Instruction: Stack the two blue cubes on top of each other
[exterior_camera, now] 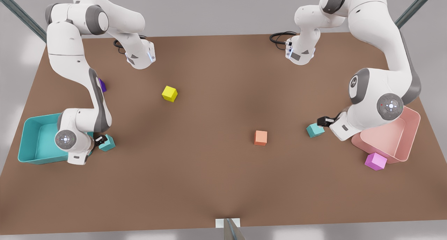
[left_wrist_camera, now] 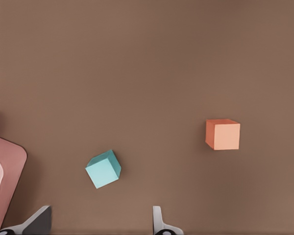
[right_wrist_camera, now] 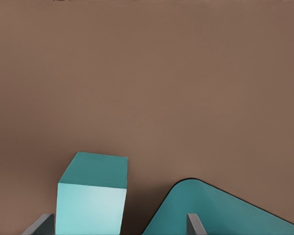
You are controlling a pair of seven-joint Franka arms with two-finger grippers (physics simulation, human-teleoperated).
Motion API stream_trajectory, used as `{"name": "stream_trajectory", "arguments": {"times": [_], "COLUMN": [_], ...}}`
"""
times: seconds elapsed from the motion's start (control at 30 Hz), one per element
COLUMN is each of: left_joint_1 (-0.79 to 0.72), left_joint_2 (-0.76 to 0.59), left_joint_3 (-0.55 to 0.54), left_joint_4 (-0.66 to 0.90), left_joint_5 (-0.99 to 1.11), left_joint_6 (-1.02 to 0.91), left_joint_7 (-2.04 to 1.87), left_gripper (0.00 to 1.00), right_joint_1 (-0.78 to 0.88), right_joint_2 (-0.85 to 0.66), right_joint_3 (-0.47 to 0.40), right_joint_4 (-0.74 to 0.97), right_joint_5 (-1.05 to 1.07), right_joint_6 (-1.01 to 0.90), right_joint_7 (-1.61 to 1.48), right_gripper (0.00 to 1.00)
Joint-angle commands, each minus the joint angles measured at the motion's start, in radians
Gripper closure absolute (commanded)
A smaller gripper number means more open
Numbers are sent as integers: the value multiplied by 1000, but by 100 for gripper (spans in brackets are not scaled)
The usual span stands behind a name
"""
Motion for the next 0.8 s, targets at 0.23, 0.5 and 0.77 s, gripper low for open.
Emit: {"name": "stream_trajectory", "arguments": {"times": [0.23, 0.5, 0.77], "left_joint_1": [-1, 12, 58], "left_joint_2": [3, -5, -14], "left_joint_3": [1, 1, -1], "left_joint_4": [-28, -70, -126], "left_joint_5": [16, 14, 0], "left_joint_6": [-13, -17, -27], "left_joint_7": [-68, -155, -282], "left_gripper": [0, 0, 0], "right_joint_1": [-21, -23, -23], "right_joint_2": [30, 53, 62], "right_joint_3": [-6, -12, -12], "right_joint_4": [-4, -5, -8], "right_joint_5": [109, 155, 161], "right_joint_6": [-48, -69, -71], "right_joint_7": [-210, -164, -161], "right_gripper": [0, 0, 0]}}
